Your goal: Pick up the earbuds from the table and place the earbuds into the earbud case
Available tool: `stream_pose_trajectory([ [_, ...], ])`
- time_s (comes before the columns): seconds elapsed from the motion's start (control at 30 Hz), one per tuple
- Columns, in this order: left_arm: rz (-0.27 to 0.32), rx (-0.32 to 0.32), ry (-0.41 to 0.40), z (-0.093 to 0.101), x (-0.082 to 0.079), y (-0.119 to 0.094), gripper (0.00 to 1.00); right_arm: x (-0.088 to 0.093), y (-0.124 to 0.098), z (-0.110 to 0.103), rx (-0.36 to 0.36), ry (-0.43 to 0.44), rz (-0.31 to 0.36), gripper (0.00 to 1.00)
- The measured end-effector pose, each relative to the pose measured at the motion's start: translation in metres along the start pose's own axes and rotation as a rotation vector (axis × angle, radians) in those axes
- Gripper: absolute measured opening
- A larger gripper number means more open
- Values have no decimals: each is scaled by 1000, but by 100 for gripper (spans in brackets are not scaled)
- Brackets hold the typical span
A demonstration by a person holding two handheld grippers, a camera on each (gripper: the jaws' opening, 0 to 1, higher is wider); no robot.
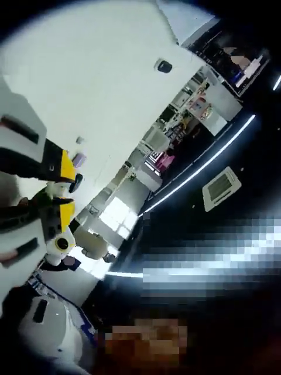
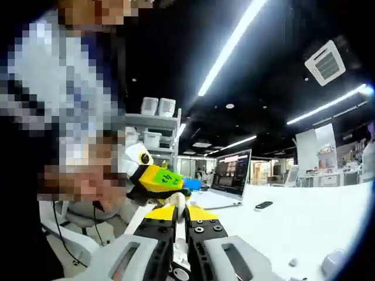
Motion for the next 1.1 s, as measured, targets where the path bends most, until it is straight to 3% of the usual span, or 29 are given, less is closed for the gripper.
stream_pose_trajectory([
  [0.03, 1, 5, -42, -1, 2, 0, 34, 0, 0, 0, 3, 4, 2, 5],
  [0.07, 1, 5, -29, -2, 5, -1, 34, -1, 0, 0, 3, 6, 5, 5],
  [0.1, 5, 6, -18, -1, 6, -2, 27, -1, 0, -1, 3, 4, 8, 5],
  [0.13, 14, 15, 42, 0, 7, -2, 20, -1, 0, -2, 1, 4, 10, 5],
  [0.2, 31, 8, 46, 3, 8, -3, 14, -1, 1, -6, -12, -4, 7, 5],
  [0.43, 38, 6, 61, 4, 10, -4, 13, -1, 0, -11, 7, -25, -7, 5],
  [0.63, 18, -14, 46, -4, 18, -7, 13, 6, -2, -17, 23, -75, -82, 6],
  [0.73, 12, -39, 24, -13, 27, -10, 13, 15, -3, -20, 30, -116, -153, 6],
  [0.97, 57, -92, -25, -27, 40, -15, 13, 27, -1, -20, 29, -141, -232, 6],
  [1.1, 67, -106, -29, -32, 39, -13, 13, 29, -1, -18, 29, -153, -254, 6],
])
Point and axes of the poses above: the point that each gripper's makers call its tool centre point, and the gripper's own axes: y roughly forward along the fingers, z roughly to its right, x roughly out of its underside, the point moved 9 cm from there along -y, roughly backward along the fingers, and after that the axes turned 4 degrees about z, right-handed, at the moved point
